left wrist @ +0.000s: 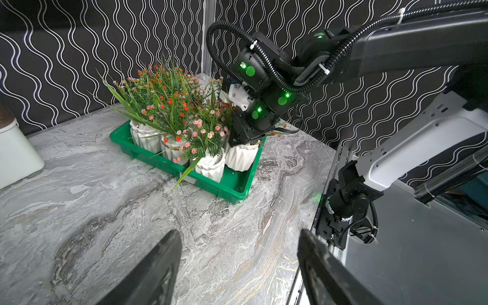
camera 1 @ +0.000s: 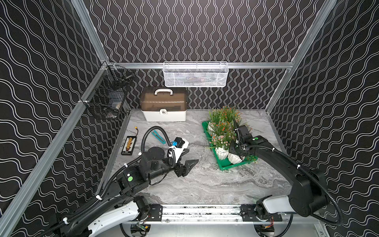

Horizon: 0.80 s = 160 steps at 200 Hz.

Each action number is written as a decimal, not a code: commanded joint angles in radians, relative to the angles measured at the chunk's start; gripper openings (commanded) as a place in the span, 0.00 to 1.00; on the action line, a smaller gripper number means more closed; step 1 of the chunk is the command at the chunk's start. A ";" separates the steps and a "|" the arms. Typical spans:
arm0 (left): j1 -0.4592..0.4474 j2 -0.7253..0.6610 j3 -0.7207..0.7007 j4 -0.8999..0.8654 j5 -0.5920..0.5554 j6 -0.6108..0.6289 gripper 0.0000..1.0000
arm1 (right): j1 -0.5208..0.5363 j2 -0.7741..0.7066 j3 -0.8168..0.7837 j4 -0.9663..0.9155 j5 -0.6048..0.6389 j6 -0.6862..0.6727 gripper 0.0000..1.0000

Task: Put the potted gypsophila into the storage box
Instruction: Place the baby's breath potted plant at the storage box.

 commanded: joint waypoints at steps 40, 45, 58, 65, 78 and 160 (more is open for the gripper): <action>0.002 0.006 0.004 0.028 0.005 0.002 0.73 | 0.022 0.018 -0.043 0.096 0.062 -0.002 0.00; 0.003 0.006 0.004 0.029 0.005 0.002 0.73 | 0.024 0.021 -0.046 0.099 0.060 -0.002 0.00; 0.003 0.004 0.002 0.029 0.005 0.001 0.73 | 0.028 0.028 -0.053 0.108 0.051 -0.005 0.00; 0.003 0.004 0.002 0.029 0.005 0.001 0.73 | 0.029 0.032 -0.056 0.112 0.046 -0.006 0.00; 0.003 0.005 0.003 0.028 0.003 0.002 0.73 | 0.031 0.041 -0.057 0.115 0.039 -0.005 0.00; 0.003 0.001 0.004 0.028 0.002 0.002 0.73 | 0.037 0.033 -0.028 0.085 0.012 -0.005 0.13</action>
